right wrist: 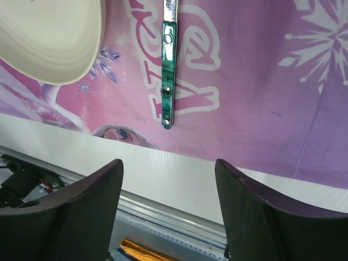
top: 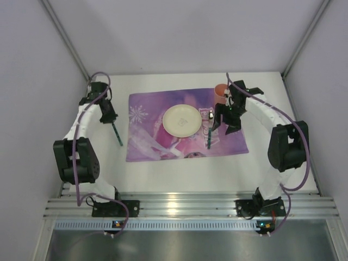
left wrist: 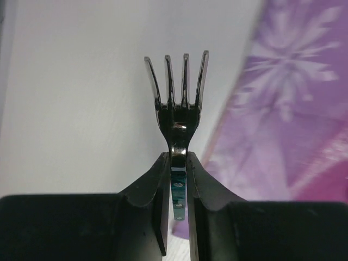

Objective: Set the dinner table for one person

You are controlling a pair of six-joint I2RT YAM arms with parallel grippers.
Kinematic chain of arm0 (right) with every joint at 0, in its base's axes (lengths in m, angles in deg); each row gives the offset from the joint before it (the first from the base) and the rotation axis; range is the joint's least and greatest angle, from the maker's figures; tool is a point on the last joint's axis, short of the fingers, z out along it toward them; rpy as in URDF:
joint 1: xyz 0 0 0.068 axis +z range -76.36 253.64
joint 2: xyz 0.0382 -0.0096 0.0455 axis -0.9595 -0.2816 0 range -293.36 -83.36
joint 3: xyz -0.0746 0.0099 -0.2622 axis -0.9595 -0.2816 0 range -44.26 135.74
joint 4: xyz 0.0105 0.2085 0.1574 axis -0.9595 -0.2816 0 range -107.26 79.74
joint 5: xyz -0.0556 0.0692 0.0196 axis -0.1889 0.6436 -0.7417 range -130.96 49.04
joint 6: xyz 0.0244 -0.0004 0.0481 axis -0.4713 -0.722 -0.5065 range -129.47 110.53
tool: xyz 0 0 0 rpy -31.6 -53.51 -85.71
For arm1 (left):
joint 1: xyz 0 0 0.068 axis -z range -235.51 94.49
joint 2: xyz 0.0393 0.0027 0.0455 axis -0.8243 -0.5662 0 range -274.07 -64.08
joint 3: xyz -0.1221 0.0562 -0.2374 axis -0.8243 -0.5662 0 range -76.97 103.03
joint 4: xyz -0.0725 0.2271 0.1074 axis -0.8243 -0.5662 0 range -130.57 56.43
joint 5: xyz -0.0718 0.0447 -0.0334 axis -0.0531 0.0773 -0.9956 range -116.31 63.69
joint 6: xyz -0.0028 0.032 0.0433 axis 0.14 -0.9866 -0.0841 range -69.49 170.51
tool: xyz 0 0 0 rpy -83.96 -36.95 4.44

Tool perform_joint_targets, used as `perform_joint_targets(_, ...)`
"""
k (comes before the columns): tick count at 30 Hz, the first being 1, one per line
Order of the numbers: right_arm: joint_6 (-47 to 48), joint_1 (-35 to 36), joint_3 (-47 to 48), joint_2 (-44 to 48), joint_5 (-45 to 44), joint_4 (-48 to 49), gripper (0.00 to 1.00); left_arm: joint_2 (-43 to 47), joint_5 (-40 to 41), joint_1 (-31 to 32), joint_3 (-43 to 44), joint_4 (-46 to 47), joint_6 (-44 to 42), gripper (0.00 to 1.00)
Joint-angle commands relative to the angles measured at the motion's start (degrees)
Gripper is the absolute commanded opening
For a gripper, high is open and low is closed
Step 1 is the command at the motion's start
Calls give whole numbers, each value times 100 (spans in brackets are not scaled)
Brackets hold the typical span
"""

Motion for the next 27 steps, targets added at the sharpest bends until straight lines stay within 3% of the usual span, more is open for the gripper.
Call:
perform_joint_targets(1,67,-46,175,587,-175,-379,72,-6,-609,784,660,567,-395,0)
perform_joint_targets(4,85,-55,-36,904,-298,-476,77,-549,-1186,1233,1091,637,-290,0)
perform_joint_targets(10,23,-46,-616,1554,-536,-555,86,-1551,-1558,1980,1891,655,-202,0)
perform_joint_targets(15,-38,-55,-906,1932,-633,-617,89,-2185,-1111,2367,2498,278,-229,0)
perform_joint_targets(27,6,-55,-1197,2179,-800,-731,95,-2195,-671,2368,1585,286,-176,0)
